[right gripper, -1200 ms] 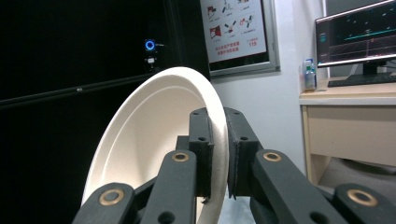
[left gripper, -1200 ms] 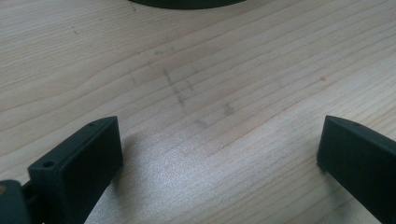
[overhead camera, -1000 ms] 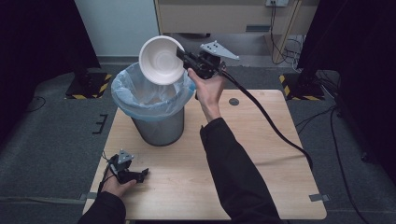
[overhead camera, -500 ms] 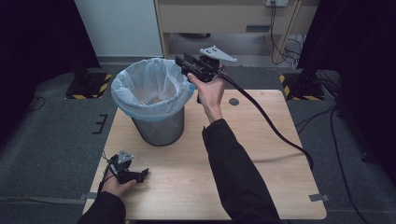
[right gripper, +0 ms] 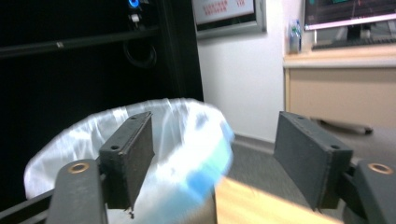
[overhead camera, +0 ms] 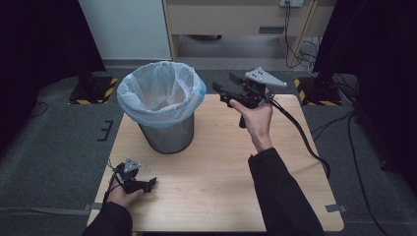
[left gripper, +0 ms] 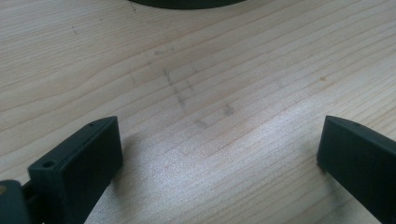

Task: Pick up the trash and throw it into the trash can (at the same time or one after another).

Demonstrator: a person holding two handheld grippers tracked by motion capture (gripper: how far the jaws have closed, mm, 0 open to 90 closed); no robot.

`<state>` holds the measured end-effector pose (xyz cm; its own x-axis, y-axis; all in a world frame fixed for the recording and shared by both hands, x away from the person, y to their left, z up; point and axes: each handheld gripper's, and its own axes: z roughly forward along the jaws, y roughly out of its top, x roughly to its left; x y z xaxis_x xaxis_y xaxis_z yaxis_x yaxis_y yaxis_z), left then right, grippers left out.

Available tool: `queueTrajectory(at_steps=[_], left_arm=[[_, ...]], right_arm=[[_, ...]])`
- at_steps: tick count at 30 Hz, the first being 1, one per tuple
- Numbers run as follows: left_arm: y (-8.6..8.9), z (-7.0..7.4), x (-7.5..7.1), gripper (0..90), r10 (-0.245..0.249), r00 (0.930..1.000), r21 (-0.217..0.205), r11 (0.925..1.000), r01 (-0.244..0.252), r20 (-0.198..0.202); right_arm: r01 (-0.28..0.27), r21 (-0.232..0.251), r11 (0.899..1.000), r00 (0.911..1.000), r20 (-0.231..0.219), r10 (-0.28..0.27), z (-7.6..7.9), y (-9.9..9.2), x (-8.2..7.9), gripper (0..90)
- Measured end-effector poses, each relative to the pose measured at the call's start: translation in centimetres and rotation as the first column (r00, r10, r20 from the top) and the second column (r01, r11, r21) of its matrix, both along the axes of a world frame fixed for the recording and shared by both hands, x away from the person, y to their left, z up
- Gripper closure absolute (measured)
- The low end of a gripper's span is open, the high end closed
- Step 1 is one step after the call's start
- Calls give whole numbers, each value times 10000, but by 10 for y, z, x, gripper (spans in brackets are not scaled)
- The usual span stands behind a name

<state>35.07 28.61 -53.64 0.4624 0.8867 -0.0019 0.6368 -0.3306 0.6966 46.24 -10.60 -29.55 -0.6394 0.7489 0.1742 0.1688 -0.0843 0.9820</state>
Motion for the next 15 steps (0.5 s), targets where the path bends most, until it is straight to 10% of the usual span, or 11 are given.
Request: queueTrajectory(at_steps=[15], left_arm=[[0,0,0,0,2,10000,-6,10000,-2,6]], right_arm=[[30,-1428,9897,9755,-2175,-344,-118,-77,-42,232]])
